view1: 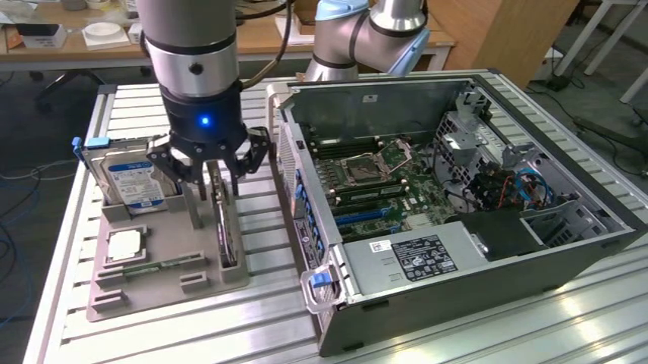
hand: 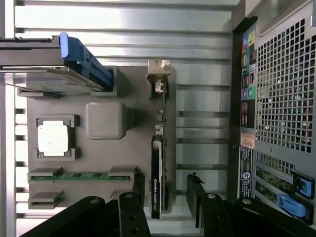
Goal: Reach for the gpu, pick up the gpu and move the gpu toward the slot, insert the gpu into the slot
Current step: 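Pick up the gpu and move the gpu toward the slot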
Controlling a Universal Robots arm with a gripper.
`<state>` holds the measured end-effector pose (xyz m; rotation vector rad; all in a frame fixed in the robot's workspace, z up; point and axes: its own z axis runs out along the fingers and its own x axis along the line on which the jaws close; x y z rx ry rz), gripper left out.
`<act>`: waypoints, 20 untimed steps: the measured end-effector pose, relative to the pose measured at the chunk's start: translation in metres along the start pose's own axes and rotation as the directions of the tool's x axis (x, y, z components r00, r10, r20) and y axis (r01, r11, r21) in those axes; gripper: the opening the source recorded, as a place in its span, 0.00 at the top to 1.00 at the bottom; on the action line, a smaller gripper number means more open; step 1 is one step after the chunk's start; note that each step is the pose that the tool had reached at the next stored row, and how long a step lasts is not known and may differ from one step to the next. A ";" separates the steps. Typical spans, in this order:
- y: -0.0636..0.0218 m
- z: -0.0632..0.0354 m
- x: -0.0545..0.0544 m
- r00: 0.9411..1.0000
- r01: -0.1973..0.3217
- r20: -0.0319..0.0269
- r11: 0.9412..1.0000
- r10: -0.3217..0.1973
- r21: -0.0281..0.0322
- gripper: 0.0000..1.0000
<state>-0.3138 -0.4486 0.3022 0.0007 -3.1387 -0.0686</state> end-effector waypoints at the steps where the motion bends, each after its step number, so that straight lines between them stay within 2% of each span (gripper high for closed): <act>1: -0.0005 0.0018 0.000 1.000 0.007 -0.002 1.000 -0.007 0.000 0.53; 4: -0.0019 0.0072 0.000 1.000 0.029 -0.005 1.000 -0.029 0.000 0.53; 20: -0.0046 0.0362 0.000 0.999 0.031 -0.006 1.000 -0.031 0.000 0.53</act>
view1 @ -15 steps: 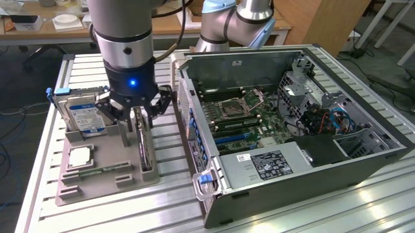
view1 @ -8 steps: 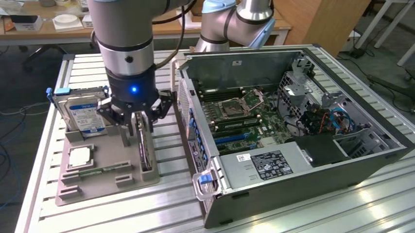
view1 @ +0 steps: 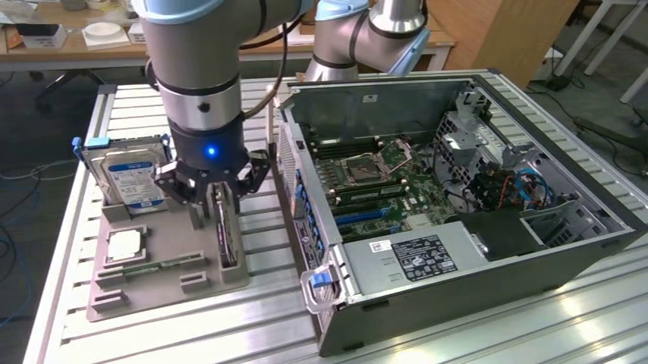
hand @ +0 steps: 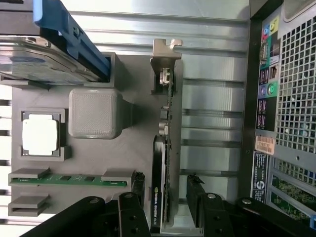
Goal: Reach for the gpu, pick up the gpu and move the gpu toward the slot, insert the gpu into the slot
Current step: 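Pick up the gpu and move the gpu toward the slot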
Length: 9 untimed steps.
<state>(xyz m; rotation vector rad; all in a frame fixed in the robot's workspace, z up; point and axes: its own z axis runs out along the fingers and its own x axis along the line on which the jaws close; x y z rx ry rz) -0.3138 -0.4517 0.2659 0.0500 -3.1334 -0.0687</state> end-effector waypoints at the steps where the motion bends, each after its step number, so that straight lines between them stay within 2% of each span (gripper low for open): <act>1: -0.0002 0.0017 0.000 1.000 0.000 0.000 1.000 0.000 0.000 0.53; 9: -0.0017 0.0163 0.000 1.000 0.001 0.000 1.000 -0.001 0.000 0.53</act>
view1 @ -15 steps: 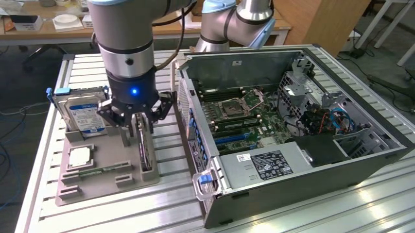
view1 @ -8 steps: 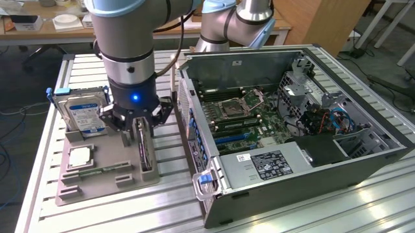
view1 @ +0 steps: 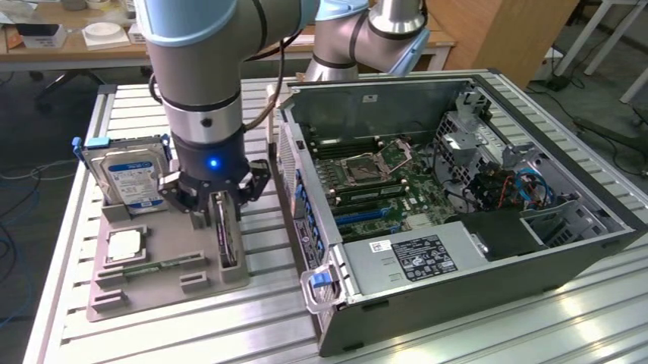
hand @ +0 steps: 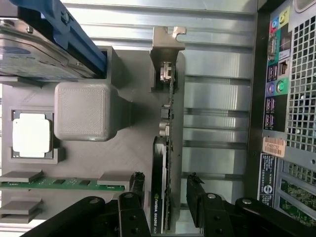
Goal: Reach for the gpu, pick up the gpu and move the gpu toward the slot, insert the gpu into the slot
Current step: 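Pick up the gpu and move the gpu toward the slot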
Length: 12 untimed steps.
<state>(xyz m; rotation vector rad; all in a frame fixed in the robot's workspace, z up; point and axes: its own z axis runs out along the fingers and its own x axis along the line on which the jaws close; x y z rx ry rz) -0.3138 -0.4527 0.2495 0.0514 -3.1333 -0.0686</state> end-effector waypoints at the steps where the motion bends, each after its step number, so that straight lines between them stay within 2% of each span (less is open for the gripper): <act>1: -0.0002 0.0019 0.000 1.000 0.000 0.000 1.000 0.000 0.000 0.53; 7: -0.0009 0.0087 0.000 1.000 0.000 0.000 1.000 0.000 0.001 0.53; 12: 0.0022 0.0125 0.001 1.000 0.000 -0.001 1.000 0.000 0.010 0.53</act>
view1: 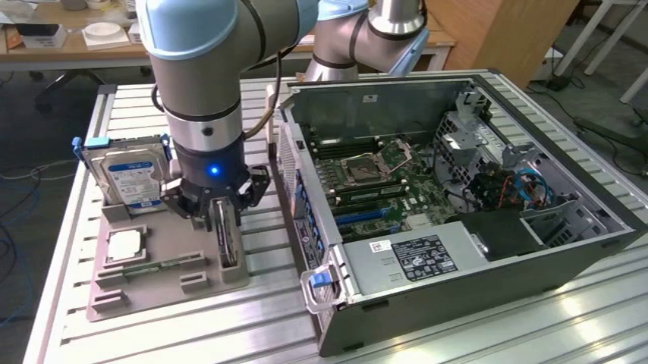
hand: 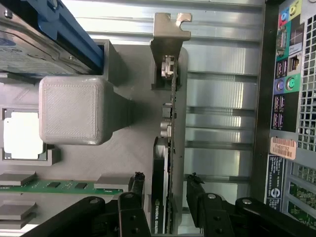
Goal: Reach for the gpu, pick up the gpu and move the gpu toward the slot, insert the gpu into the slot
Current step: 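Pick up the gpu and move the gpu toward the slot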
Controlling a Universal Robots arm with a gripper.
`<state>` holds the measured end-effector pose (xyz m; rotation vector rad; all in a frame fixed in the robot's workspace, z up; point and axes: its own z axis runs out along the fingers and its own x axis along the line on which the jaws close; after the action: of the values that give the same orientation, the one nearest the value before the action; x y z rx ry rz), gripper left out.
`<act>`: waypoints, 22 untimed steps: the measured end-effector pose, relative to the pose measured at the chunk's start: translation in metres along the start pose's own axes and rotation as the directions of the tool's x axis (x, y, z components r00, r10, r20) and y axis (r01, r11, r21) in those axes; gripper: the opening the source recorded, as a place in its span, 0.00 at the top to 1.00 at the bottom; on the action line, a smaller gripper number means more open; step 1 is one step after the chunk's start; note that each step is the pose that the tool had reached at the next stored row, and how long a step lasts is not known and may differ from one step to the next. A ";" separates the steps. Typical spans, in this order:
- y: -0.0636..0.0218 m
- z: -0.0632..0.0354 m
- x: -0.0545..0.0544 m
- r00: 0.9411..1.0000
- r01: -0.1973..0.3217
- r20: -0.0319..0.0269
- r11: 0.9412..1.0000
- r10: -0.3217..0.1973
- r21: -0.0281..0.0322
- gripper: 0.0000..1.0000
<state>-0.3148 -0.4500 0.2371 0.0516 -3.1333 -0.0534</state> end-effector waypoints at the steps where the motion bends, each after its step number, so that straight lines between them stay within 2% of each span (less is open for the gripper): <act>1: 0.0021 0.0009 0.000 1.000 0.000 0.000 1.000 0.000 0.001 0.53; 5: 0.0095 0.0034 0.000 1.000 0.000 0.000 1.000 0.000 0.004 0.53; 9: 0.0108 0.0075 0.001 1.000 0.000 0.000 1.000 0.000 0.013 0.53; 13: 0.0109 0.0113 0.002 1.000 0.000 0.000 1.000 0.000 0.014 0.53; 22: 0.0110 0.0114 0.002 1.000 0.000 0.000 1.000 0.000 0.014 0.54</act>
<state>-0.3169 -0.4387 0.2261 0.0516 -3.1334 -0.0319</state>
